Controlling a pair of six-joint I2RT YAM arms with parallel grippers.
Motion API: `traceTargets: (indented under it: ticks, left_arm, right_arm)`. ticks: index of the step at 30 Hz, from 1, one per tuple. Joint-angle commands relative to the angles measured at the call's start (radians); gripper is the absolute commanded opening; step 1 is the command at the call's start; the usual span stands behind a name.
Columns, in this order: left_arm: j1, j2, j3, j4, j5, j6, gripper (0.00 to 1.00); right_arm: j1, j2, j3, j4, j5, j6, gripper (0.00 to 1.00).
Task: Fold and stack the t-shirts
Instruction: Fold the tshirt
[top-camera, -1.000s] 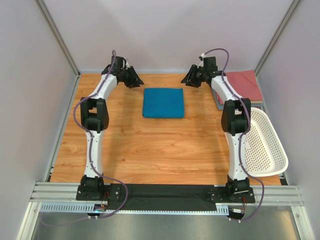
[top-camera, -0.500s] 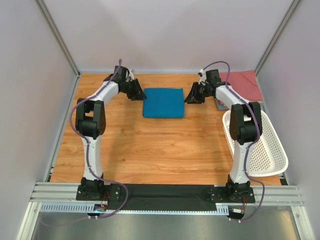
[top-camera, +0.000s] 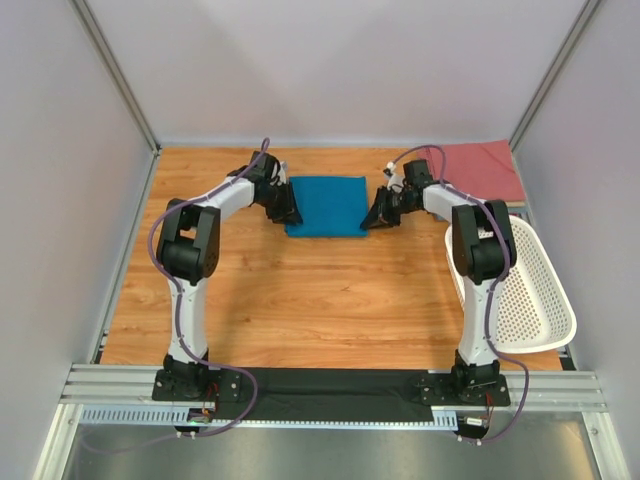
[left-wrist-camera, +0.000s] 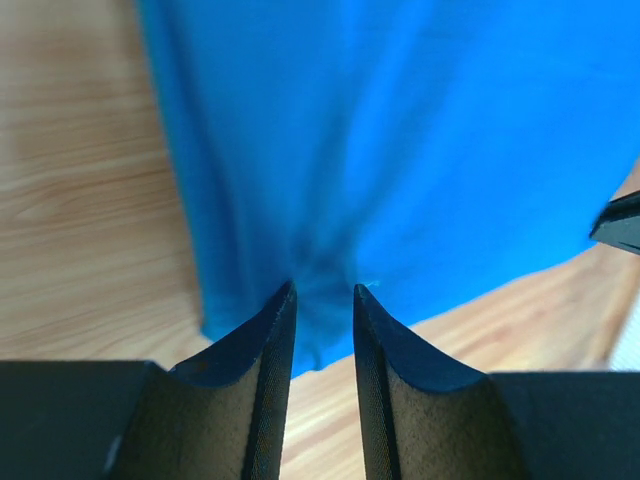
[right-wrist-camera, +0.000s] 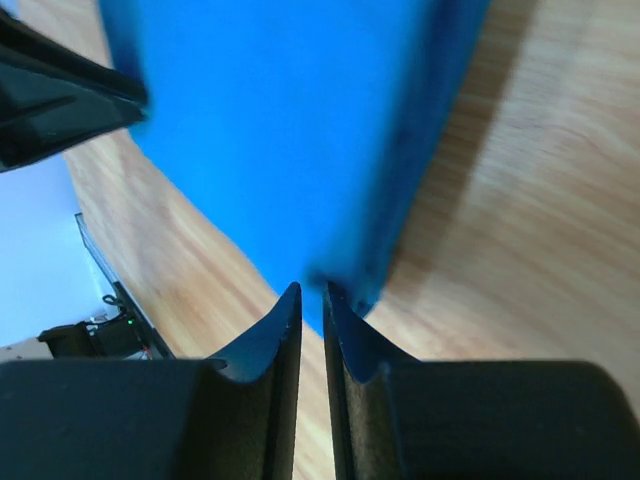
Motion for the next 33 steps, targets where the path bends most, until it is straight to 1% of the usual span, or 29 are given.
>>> traceTargets:
  ticks: [1, 5, 8, 11, 13, 17, 21, 24, 27, 30, 33]
  left_arm:
    - [0.017, -0.04, -0.041, -0.016, -0.095, 0.026, 0.36]
    - [0.027, -0.074, -0.013, -0.055, -0.077, 0.03, 0.37]
    - [0.027, -0.14, 0.011, -0.086, -0.062, 0.059, 0.39]
    - [0.029, -0.195, 0.015, -0.134, -0.074, 0.092, 0.41]
    - [0.029, -0.22, -0.019, -0.146, -0.083, 0.119, 0.41]
    - [0.029, -0.228, -0.103, -0.12, -0.057, 0.153, 0.41]
    - [0.037, -0.205, -0.151, -0.08, -0.092, 0.199, 0.41]
    - [0.049, -0.182, -0.183, -0.004, -0.059, 0.236, 0.42]
    - [0.052, -0.151, -0.205, 0.049, -0.043, 0.247, 0.43]
    - [0.057, -0.116, -0.199, 0.079, -0.019, 0.248, 0.43]
    - [0.057, -0.09, -0.168, 0.064, -0.026, 0.261, 0.43]
  right_arm:
    - [-0.001, 0.057, -0.04, 0.043, 0.017, -0.012, 0.15]
    - [-0.003, -0.003, -0.079, 0.039, 0.085, -0.012, 0.15]
    - [0.0, -0.072, -0.1, 0.019, 0.114, -0.011, 0.17]
    - [0.005, -0.132, -0.12, -0.024, 0.135, -0.03, 0.23]
    - [0.01, -0.149, -0.135, -0.035, 0.146, -0.041, 0.28]
    - [0.019, -0.13, -0.126, -0.084, 0.146, -0.103, 0.35]
    - [0.019, -0.081, -0.102, -0.104, 0.158, -0.185, 0.42]
    - [0.019, -0.045, -0.06, -0.119, 0.126, -0.204, 0.43]
    - [0.019, -0.017, -0.05, -0.079, 0.092, -0.189, 0.43]
    - [0.023, 0.006, -0.033, -0.061, 0.069, -0.187, 0.43]
    - [0.025, 0.031, -0.017, -0.067, 0.057, -0.198, 0.43]
